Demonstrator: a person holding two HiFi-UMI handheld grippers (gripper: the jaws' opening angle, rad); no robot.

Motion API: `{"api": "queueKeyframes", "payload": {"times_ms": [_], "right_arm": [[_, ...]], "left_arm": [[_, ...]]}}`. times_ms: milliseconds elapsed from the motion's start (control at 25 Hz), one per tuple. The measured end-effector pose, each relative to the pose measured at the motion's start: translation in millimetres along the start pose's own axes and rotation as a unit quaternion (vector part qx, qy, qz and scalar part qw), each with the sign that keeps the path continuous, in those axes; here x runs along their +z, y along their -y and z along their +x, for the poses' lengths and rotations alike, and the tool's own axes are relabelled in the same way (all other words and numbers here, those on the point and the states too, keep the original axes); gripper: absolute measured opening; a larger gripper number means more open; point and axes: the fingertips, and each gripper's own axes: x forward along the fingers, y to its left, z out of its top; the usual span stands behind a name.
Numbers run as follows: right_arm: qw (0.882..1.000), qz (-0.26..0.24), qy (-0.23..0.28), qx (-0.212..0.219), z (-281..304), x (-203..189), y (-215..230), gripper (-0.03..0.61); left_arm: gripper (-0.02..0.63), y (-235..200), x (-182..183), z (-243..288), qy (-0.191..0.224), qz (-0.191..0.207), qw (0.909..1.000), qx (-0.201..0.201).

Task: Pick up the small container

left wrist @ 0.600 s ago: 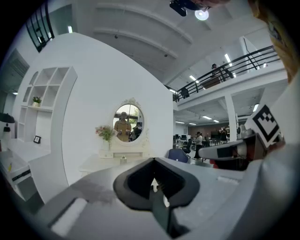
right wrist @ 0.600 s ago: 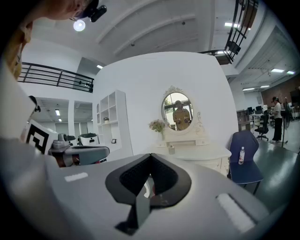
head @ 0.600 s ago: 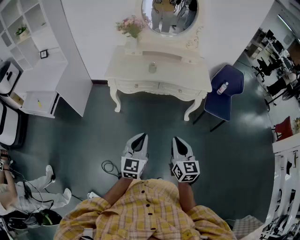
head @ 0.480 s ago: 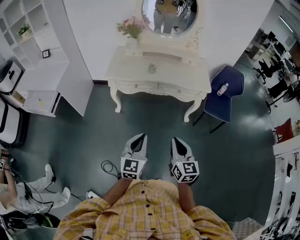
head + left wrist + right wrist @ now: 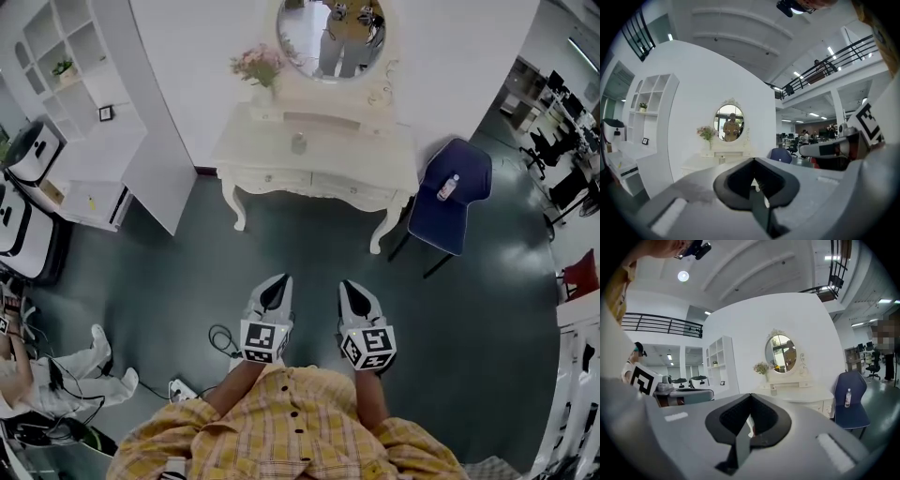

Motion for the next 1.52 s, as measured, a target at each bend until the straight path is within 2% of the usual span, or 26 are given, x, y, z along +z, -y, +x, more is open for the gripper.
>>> {"api": "queueKeyframes", "payload": {"times_ms": [280, 480, 1120, 1280, 1520], "right_arm": [[1.0, 0.016, -0.01, 0.019, 17, -6, 16, 0.003], [0.999, 0.019, -0.02, 0.029, 49, -12, 29, 0.003], [0.999, 0.012, -0.034, 0.013, 249, 35, 100, 0.003], [0.999, 0.015, -0.043, 0.005, 294, 38, 109, 0.003], [0.999, 0.009, -0.041, 0.003, 338, 47, 115, 0.003]], "left_arm": [[-0.002, 3, -7, 18, -0.017, -0.004, 0.9997, 0.015], [-0.002, -16, -19, 51, -0.023, -0.016, 0.9993, 0.023], [-0.002, -145, 8, 231, -0.028, -0.023, 0.999, 0.024], [-0.002, -172, 5, 260, -0.04, -0.008, 0.999, 0.015], [-0.002, -215, 10, 293, -0.036, -0.015, 0.999, 0.023]]}}
